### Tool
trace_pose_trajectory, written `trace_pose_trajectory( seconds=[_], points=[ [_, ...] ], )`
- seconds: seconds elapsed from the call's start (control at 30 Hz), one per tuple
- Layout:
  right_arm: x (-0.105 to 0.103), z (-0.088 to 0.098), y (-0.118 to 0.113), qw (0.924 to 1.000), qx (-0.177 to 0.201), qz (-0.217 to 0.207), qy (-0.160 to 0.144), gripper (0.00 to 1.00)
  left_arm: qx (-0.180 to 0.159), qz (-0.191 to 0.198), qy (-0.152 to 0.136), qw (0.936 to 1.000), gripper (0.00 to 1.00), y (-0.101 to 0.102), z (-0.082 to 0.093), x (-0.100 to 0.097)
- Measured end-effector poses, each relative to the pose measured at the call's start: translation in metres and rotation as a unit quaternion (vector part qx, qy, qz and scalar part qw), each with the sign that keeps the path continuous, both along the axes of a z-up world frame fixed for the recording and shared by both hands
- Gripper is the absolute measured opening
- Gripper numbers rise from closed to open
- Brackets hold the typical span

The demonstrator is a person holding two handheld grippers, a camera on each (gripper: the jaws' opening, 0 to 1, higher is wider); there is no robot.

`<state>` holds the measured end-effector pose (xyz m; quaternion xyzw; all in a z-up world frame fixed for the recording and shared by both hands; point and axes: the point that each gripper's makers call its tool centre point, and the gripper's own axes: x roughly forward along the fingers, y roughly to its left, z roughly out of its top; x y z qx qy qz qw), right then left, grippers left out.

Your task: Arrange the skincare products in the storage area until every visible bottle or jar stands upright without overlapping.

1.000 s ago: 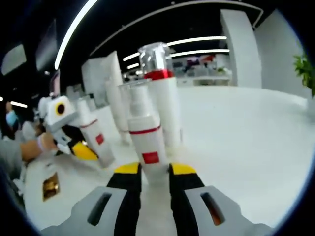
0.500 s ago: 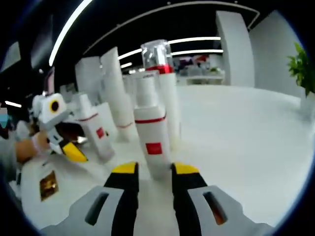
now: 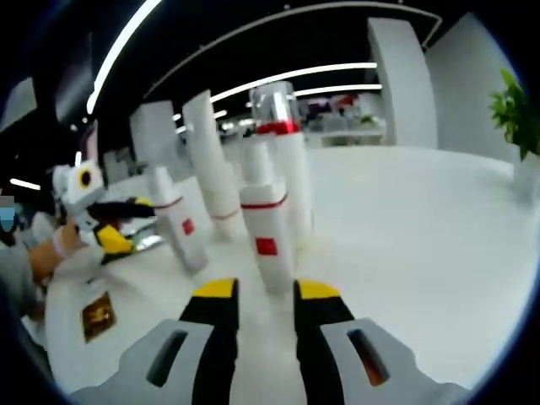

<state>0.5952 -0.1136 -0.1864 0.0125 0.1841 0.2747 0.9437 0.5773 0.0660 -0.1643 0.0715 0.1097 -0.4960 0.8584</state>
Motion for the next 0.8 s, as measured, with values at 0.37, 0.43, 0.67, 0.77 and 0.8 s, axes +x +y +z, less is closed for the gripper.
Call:
trace_pose_trajectory(
  seconds=[0.37, 0.43, 0.67, 0.77, 0.8],
  points=[
    [-0.047, 0.007, 0.025, 0.9959, -0.016, 0.083, -0.034, 0.68, 0.047, 0.103, 0.013, 0.9935, 0.82, 0.07, -0.014, -0.025],
    [-0.058, 0.011, 0.037, 0.9944, -0.001, 0.097, -0.042, 0.76, 0.043, 0.127, 0.02, 0.9907, 0.82, 0.083, -0.02, -0.023],
    [-0.081, 0.023, 0.07, 0.988, 0.03, 0.134, -0.071, 0.82, -0.029, 0.206, 0.097, 0.9732, 0.96, 0.123, -0.028, -0.018],
    [-0.094, 0.027, 0.094, 0.9827, 0.053, 0.168, -0.057, 0.86, -0.045, 0.221, 0.103, 0.9688, 0.91, 0.135, -0.027, -0.019],
    [-0.098, 0.028, 0.102, 0.9811, 0.059, 0.178, -0.047, 0.88, -0.043, 0.223, 0.105, 0.9682, 0.92, 0.136, -0.028, -0.019]
  ],
)
